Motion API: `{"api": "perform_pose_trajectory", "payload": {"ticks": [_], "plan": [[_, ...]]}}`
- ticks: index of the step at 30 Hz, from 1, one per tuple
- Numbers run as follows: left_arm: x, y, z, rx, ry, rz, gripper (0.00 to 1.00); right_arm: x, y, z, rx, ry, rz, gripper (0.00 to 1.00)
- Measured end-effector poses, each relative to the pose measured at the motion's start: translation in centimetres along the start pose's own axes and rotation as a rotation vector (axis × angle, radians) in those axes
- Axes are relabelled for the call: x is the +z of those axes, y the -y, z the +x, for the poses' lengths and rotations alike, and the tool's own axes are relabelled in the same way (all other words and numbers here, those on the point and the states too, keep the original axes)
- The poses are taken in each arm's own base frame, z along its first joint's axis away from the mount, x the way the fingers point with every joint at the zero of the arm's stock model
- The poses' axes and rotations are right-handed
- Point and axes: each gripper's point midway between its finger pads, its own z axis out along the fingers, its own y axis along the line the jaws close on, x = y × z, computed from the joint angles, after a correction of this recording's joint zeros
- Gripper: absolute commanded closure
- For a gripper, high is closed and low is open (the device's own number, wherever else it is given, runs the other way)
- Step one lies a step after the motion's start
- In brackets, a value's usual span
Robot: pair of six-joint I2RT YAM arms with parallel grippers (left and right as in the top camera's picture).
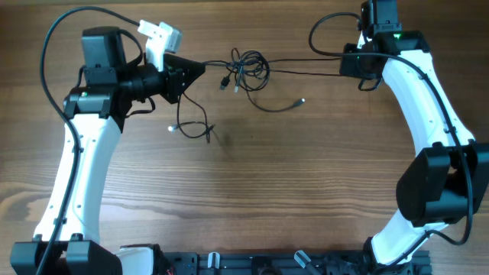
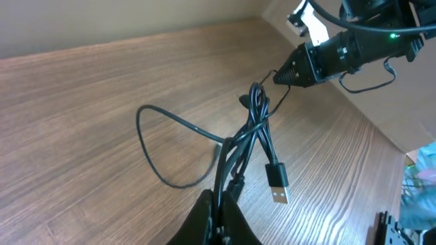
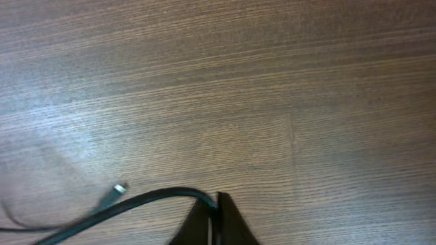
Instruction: Untangle cables
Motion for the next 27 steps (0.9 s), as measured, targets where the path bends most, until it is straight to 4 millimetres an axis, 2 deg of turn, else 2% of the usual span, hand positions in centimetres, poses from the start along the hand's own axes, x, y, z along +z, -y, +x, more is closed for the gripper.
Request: {"api": "perform_pose_trajectory", "payload": {"ticks": [1,3,5,7,8,9,16,21,24,27], "plan": [[-0.1,0.1,0.0,-0.003,0.0,0.005,0.96,0.0,0.1,0.0,-0.002,-0.001,-0.002,0.49],[-0.1,0.3,-0.1,-0.001,0.003,0.013,0.96,0.1,0.3,0.0,0.003,-0.007,-0.014,0.36],[-0.1,0.7,-0.1,0.004,0.003,0.022,0.96,0.3,0.5,0.0,0.012,-0.014,-0.035,0.29],[0.3,1.3,-0.1,0.013,-0.003,0.035,0.96,0.3,0.2,0.0,0.008,-0.018,-0.062,0.26],[0.5,1.7,0.0,0.018,-0.007,0.046,0.96,0.3,-0.1,0.0,-0.002,-0.02,-0.082,0.09],[0.8,2.1,0.0,0.023,-0.013,0.056,0.96,0.3,-0.6,0.1,-0.025,-0.024,-0.113,0.0],[2.0,3.9,0.3,0.061,-0.031,0.1,0.96,-1.1,-5.3,0.4,-0.208,-0.011,-0.4,0.0],[2.0,3.9,-0.3,0.092,-0.01,0.099,0.96,-5.4,-8.3,0.3,-0.279,0.045,-0.609,0.02],[2.2,4.2,-0.8,0.121,0.005,0.104,0.96,-7.7,-10.1,1.1,-0.309,0.049,-0.692,0.09],[2.8,5.2,-1.1,0.156,0.014,0.128,0.96,-8.4,-12.5,2.2,-0.358,0.035,-0.736,0.33]]}}
